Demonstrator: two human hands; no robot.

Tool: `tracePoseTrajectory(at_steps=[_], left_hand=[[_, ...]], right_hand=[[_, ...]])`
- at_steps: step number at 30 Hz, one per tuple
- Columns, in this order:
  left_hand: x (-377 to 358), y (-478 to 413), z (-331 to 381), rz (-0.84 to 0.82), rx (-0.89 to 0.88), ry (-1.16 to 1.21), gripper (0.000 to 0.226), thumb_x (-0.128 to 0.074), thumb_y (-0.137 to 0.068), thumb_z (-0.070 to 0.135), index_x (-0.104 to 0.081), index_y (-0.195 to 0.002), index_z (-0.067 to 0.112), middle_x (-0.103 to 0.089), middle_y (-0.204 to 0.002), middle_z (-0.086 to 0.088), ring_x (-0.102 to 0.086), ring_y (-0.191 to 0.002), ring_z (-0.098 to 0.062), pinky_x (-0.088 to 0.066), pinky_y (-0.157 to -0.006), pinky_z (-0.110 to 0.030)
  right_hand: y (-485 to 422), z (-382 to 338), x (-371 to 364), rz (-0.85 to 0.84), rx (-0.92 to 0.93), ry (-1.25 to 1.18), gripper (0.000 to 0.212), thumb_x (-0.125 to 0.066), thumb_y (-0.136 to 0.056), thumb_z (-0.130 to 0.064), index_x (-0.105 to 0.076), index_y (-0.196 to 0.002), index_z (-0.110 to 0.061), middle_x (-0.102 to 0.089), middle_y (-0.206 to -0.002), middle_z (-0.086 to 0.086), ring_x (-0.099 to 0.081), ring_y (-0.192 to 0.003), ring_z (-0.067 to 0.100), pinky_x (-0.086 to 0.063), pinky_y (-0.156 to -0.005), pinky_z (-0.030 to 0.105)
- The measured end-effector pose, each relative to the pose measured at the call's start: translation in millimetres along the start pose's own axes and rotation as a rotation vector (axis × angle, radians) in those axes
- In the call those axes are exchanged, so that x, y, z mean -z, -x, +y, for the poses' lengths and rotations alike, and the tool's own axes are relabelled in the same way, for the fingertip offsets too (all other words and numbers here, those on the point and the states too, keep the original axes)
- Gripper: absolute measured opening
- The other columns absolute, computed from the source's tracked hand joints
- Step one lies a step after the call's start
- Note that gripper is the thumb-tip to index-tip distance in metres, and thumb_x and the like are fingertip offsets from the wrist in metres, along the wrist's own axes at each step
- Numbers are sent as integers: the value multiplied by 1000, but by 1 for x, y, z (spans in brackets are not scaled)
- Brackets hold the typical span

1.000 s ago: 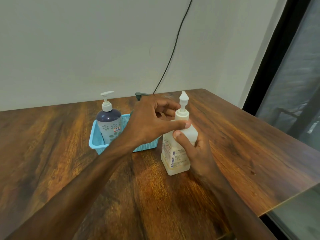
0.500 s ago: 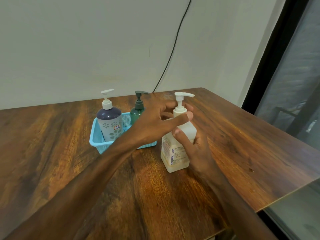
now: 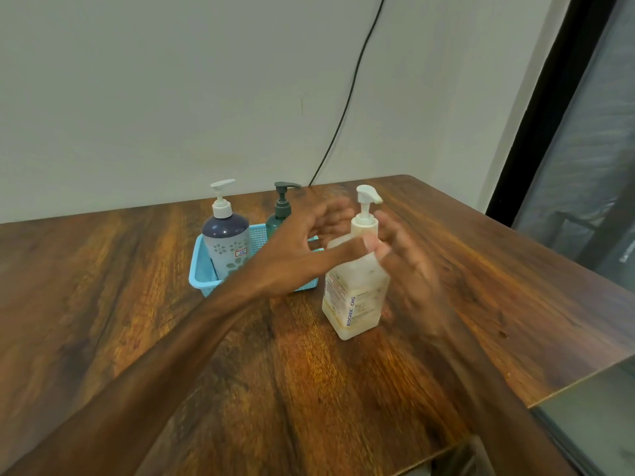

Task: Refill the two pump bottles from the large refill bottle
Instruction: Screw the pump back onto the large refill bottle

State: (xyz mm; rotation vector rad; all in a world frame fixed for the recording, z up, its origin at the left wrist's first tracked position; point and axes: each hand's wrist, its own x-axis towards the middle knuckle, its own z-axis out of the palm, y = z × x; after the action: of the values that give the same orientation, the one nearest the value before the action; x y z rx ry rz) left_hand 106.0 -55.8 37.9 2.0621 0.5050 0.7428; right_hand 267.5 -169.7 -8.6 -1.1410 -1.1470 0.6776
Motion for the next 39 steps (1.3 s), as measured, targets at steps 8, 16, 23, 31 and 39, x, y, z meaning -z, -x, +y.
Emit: tracePoseTrajectory(at_steps=[8,16,23,31,39], left_hand=[[-15,12,-8,83,-95,-348,72,-86,-69,58,-63,-129,26,-71,-117,16,-67,-98,5,-57,-81,-15],[-9,10,-17,45,-93,-202,63,-91,-72,41,-65,-128,32,-73,-108,19,-67,-100,12,-59,-79,-15],[-10,10,-17,34,-73,-152,56,-91,-73,38,-65,-122,33,-67,-100,27,-63,-94,22,-55,-73,-9],[-8,10,-19,23,-52,-128,50,-92,-72,36,-64,-113,40,-70,-102,25,-64,-95,20,-53,-77,-8],[-8,8,-23,5,-73,-111,72,-92,-72,35,-53,-132,43,-63,-105,33,-59,-98,24,-54,-80,-9]], right_hand=[[-35,-62,2,-85,143,493,22,-73,-91,-33,-77,-111,-23,-76,-109,-14,-72,-96,6,-60,-84,32],[-37,-71,8,-149,191,427,21,-74,-90,-12,-77,-110,-7,-78,-108,-1,-74,-101,12,-61,-90,37],[-32,-64,4,-12,91,555,27,-81,-83,-36,-79,-106,-24,-78,-107,-10,-74,-97,8,-62,-85,44],[-27,-52,-12,173,124,716,41,-83,-76,-53,-68,-105,-28,-70,-102,-18,-63,-89,-8,-47,-70,10],[-20,-53,5,-24,120,425,43,-77,-88,-13,-66,-129,-17,-75,-118,-5,-71,-108,6,-58,-96,34]])
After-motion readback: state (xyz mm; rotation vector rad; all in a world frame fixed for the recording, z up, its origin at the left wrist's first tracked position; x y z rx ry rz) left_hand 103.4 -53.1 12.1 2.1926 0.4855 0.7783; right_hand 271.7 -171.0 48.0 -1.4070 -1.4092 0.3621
